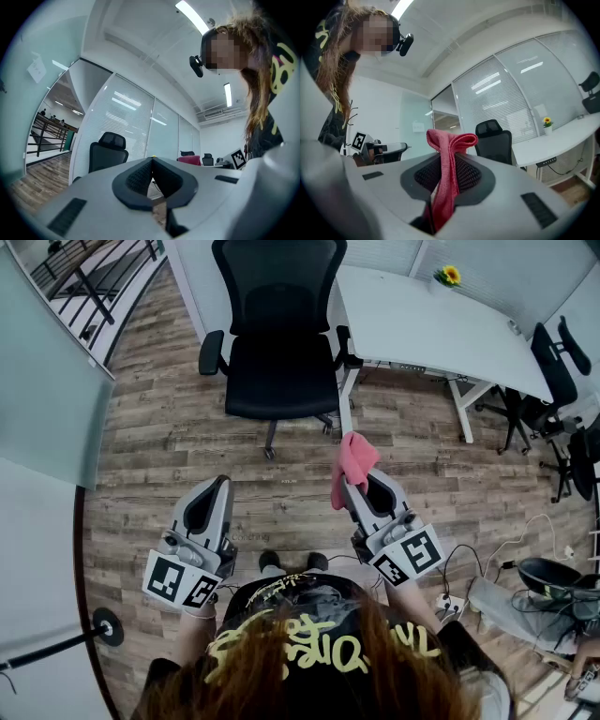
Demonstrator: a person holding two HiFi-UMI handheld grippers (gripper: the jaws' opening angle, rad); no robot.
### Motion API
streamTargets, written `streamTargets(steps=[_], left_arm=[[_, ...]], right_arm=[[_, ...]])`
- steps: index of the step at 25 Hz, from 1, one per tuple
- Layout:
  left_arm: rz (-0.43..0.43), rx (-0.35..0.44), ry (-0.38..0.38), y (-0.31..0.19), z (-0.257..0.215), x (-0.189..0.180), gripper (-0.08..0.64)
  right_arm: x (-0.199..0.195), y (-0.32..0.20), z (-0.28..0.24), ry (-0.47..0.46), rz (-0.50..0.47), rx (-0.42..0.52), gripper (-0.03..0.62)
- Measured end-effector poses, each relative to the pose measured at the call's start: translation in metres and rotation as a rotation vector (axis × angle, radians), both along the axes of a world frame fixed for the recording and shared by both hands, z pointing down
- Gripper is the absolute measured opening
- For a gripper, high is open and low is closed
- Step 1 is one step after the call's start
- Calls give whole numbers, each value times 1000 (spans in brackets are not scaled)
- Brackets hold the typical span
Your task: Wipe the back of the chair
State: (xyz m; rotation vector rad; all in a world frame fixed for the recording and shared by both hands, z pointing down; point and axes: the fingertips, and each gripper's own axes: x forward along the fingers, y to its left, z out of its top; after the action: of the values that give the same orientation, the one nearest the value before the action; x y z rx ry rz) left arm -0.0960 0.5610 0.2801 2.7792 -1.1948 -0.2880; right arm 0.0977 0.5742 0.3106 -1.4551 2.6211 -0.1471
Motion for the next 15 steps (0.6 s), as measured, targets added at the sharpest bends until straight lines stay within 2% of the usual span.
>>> streamTargets(steps=[8, 15], left_arm=[[16, 17, 0, 1, -6, 6, -11], [24, -5, -4, 4, 1, 0, -11]], right_arm=[[-4, -1, -6, 15, -14, 19, 71], [-15, -3, -3, 26, -32, 14, 71]])
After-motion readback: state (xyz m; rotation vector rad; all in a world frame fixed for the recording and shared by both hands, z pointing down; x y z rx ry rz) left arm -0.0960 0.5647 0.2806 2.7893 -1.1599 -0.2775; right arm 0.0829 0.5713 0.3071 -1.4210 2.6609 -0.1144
